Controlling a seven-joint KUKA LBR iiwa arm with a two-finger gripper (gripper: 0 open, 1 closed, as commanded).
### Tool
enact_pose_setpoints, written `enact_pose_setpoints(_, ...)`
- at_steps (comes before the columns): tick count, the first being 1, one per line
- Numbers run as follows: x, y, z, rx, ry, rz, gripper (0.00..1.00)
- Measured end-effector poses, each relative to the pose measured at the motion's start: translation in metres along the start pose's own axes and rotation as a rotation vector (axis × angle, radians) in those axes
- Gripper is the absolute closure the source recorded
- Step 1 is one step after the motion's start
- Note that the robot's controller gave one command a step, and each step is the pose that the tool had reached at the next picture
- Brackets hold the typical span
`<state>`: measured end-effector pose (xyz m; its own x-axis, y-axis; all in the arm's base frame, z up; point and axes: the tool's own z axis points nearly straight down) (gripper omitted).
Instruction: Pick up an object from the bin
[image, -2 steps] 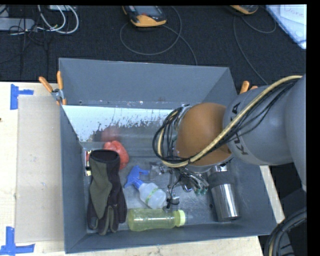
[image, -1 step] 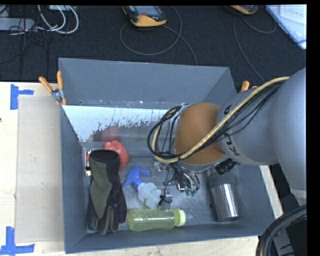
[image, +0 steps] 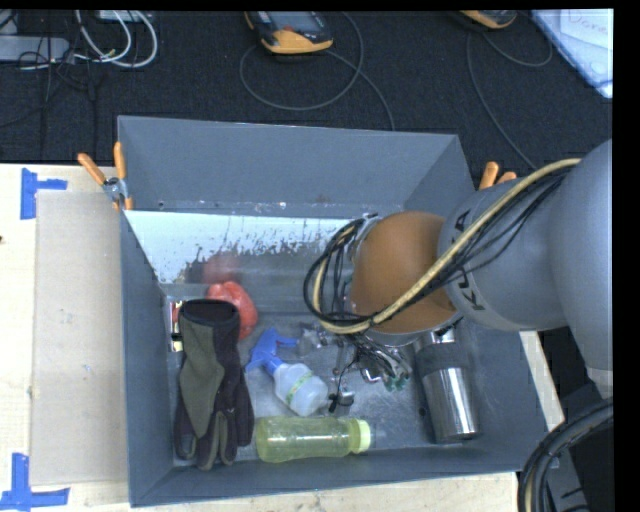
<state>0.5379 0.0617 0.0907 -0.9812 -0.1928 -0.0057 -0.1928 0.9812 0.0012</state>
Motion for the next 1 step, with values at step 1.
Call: enact_pose_setpoints(1,-0.0032,0.0024,0.0084,-0.001,0.003,-0.169,0.0)
